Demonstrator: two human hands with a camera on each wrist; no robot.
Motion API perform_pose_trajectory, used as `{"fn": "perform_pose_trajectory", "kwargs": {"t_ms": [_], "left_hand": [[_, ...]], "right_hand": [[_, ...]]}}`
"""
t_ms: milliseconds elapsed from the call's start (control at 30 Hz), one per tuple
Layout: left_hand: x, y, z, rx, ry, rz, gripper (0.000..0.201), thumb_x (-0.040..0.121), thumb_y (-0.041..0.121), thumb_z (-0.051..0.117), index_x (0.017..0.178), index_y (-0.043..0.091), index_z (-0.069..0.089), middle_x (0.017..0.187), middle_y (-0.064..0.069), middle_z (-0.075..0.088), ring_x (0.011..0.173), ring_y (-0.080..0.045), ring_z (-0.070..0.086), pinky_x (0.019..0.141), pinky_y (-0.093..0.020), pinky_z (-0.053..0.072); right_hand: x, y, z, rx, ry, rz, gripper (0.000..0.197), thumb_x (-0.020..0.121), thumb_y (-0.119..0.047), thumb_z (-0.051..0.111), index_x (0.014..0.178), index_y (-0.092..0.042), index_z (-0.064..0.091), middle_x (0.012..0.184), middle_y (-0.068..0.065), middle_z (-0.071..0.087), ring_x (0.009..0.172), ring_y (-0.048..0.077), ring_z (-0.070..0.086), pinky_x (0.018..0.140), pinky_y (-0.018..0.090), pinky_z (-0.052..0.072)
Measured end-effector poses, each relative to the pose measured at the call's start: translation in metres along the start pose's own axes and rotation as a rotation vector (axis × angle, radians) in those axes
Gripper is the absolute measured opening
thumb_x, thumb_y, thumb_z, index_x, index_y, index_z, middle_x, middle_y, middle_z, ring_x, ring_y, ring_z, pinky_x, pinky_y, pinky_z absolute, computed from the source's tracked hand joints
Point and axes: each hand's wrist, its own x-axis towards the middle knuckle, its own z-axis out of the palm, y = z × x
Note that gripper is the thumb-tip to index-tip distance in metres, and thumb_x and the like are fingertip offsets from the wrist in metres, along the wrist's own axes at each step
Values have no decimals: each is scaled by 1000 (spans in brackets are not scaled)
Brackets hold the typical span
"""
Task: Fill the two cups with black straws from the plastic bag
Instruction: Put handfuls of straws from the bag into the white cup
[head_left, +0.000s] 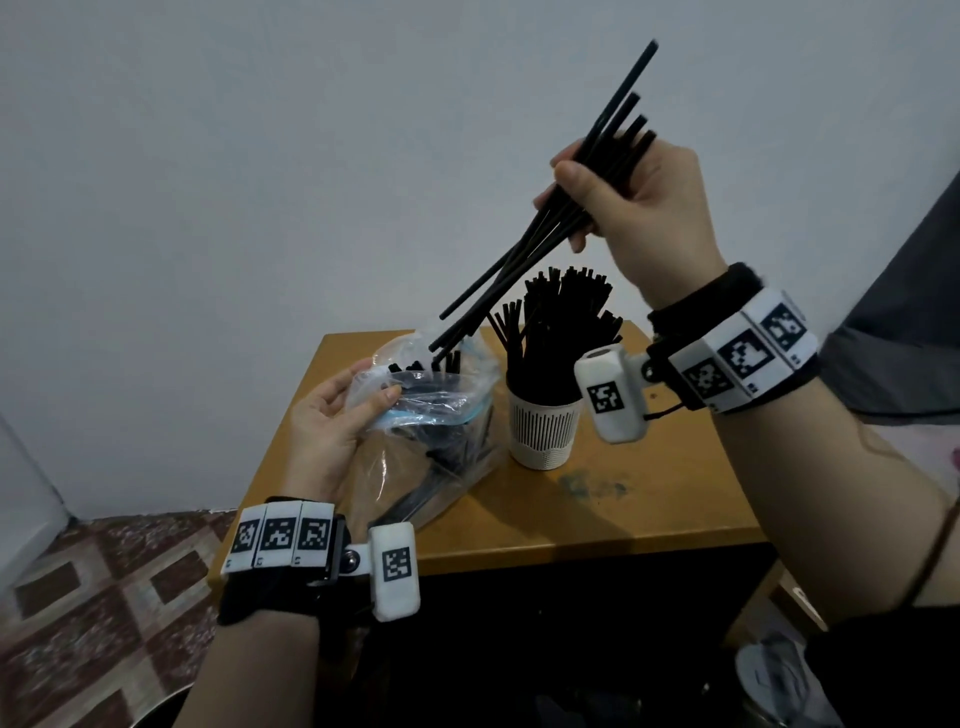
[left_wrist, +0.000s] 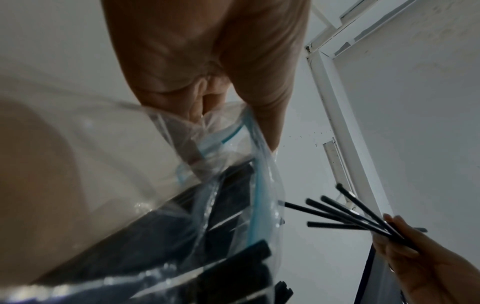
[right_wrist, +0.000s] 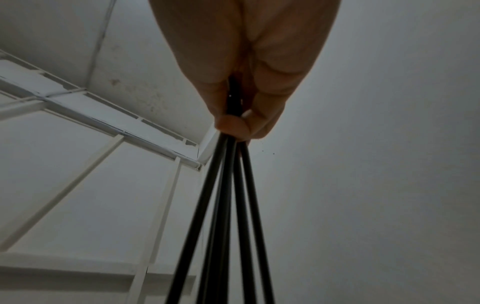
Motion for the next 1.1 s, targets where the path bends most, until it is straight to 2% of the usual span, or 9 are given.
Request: {"fn": "perform_pose_trajectory", "kwargs": {"t_ms": [67,200,267,433,500,633,800,1000,1100], "left_hand": [[1,1,-3,1,18,12,70,54,16,81,120,4,62,108,-17,69,88,-27,70,69,-30,61],[4,2,-9,1,47,23,65,59,12,78,121,3,62,107,-16,69,82,-22,71,66,-28,60],[5,3,-10,-3,57,26,64,60,11,77,121,2,61,104,-15,70,77,-19,72,64,-26,59],[4,2,-10,-13,58,25,57,66,7,75,121,3,61,97,-11,71,72,-16,72,60,-24,58],[4,2,-10,-16,58,23,53,68,5,74,120,3,62,98,-11,71,72,-16,72,59,-24,58],[5,2,-8,-6,55,24,53,67,7,75,118,5,62,99,-12,71,73,-16,72,59,-24,58],[5,1,-7,-1,57,21,56,67,7,75,121,4,61,100,-12,71,74,-17,72,60,-25,58],[4,2,-5,7,40,6,57,62,10,76,118,7,63,102,-13,71,75,-18,72,59,-25,58],[4,2,-3,9,30,5,58,62,10,76,118,6,63,103,-14,70,76,-18,72,60,-25,58]], "right_hand": [[1,-5,-9,-5,-22,5,4,91,-8,58,91,-5,62,75,8,71,50,15,61,51,23,45],[-2,0,-21,-54,-109,63,4,91,-9,59,91,-6,61,72,5,72,51,17,60,51,23,44],[-5,8,-24,-85,-149,100,4,91,-9,59,91,-7,62,72,4,73,56,22,62,52,28,47],[-8,31,-29,-193,-188,166,4,90,-14,60,90,-15,63,76,5,73,73,48,62,60,42,50],[-8,37,-30,-255,-171,160,6,91,-14,59,89,-18,63,76,3,73,73,45,64,60,41,52],[-4,44,-33,-408,-131,115,7,90,-15,60,88,-21,63,78,-1,71,68,20,67,57,32,51],[-3,50,-32,-516,-131,87,4,91,-17,59,92,-17,63,80,-1,70,76,22,68,60,34,56],[-5,65,-23,-647,-260,168,10,91,-24,60,95,-17,66,85,-2,67,57,12,63,55,18,52],[-8,78,-18,-693,-290,234,15,90,-26,61,96,-14,68,89,-2,67,70,6,61,65,19,49]]}}
